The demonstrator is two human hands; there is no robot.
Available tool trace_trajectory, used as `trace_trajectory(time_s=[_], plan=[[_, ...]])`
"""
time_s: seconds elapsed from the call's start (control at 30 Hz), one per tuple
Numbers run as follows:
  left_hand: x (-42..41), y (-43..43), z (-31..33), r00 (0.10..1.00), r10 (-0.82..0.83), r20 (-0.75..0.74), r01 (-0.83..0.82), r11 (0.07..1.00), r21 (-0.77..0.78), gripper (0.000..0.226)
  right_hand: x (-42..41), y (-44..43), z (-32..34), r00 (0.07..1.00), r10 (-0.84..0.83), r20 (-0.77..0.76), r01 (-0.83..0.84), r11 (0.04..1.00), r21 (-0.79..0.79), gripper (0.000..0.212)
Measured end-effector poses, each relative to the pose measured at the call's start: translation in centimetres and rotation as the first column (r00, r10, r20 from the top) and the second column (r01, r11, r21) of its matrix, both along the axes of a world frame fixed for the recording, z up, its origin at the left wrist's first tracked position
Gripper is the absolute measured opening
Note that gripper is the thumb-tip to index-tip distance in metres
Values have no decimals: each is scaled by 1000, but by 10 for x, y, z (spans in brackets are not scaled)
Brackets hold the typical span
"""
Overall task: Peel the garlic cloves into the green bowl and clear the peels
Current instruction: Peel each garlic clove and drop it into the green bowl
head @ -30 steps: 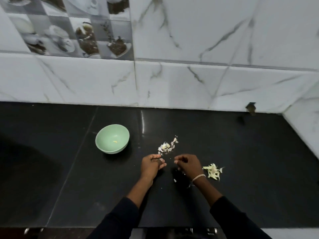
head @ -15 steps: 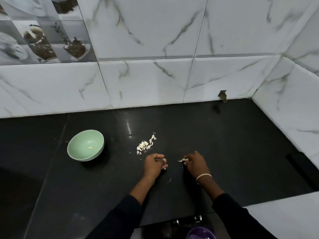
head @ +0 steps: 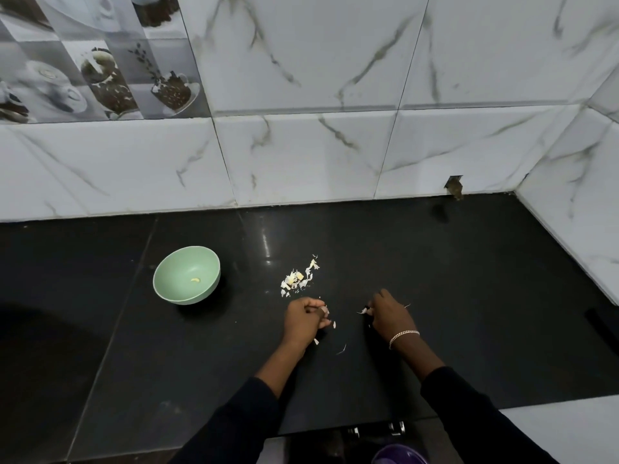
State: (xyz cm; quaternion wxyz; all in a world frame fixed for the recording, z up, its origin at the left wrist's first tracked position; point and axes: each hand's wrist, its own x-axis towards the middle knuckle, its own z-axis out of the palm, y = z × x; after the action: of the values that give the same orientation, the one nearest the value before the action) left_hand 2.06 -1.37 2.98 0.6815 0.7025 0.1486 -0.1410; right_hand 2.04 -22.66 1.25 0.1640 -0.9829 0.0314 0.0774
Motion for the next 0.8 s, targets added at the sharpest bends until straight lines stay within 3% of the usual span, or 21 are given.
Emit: trace_trajectory(time_s=[0.1,0.2,0.3,0.37,0.5,0.63,0.8], plan=[[-1,5,2,1000,8,9,-8,1000,3,9,0,-1,-2,997,31,73,-32,999,8,2],[-1,7,1,1000,3,9,-3,1000,11,11,-3,5,5,981,-77,179,36,975,219,7],[-1,9,2,1000,-6,16,6,1000,21,8,-5,16,21,957,-285,46,207,789,579,9],[-1,7,2,1000,-16,24,16,1000,21,4,-5,22,26,951,-306,-39,247,679,692,5],[-1,2,4,997,-57,43,56,998,18,5,-7,33,27,979,-168,-117,197,622,758,12],[-4,-3,4,992,-127,28,125,991,46,12,-15,47,27,986,-75,-146,160,631,759,4],[-7,-7,2,988,-155,12,153,982,114,6,-26,55,25,985,-59,-161,164,600,783,6]])
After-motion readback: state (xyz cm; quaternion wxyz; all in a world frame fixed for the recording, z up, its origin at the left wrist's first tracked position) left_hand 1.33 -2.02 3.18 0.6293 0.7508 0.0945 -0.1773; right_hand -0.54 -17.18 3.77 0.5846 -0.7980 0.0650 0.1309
